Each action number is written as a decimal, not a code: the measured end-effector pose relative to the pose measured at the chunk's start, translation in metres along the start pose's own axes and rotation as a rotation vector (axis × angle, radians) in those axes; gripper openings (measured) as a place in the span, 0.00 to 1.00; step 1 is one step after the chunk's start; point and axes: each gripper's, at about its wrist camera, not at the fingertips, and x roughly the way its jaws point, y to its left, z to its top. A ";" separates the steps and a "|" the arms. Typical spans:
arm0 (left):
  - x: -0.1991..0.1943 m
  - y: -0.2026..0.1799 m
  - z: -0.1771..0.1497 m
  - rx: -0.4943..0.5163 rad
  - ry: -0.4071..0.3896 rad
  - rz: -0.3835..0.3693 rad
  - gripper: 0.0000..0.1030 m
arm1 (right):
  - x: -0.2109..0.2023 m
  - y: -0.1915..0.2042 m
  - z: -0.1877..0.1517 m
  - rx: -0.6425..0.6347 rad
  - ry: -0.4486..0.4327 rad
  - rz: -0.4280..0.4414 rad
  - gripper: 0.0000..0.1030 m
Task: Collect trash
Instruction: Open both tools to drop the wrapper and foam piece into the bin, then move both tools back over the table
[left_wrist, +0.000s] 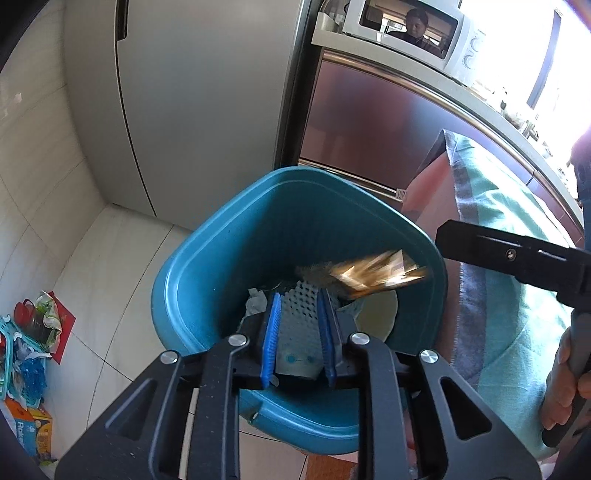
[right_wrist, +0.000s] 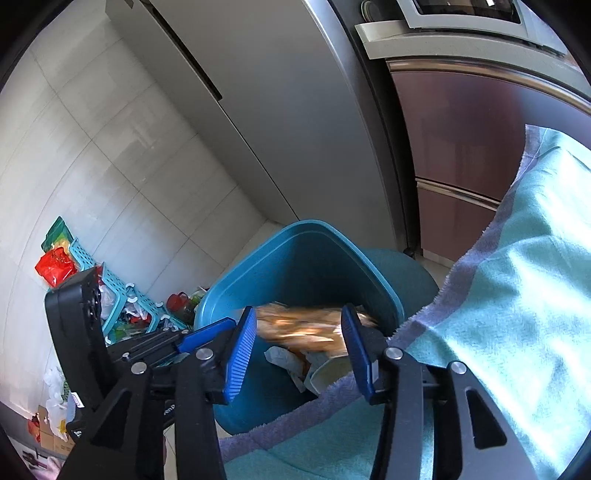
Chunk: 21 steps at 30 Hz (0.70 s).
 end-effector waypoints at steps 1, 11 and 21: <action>-0.001 0.000 0.000 0.000 -0.002 0.000 0.20 | 0.000 -0.001 0.000 0.001 -0.001 0.001 0.44; -0.023 -0.004 -0.006 0.012 -0.039 -0.041 0.26 | -0.023 -0.006 -0.008 0.000 -0.034 0.020 0.44; -0.069 -0.059 -0.012 0.130 -0.141 -0.204 0.49 | -0.111 -0.022 -0.045 -0.030 -0.183 -0.031 0.44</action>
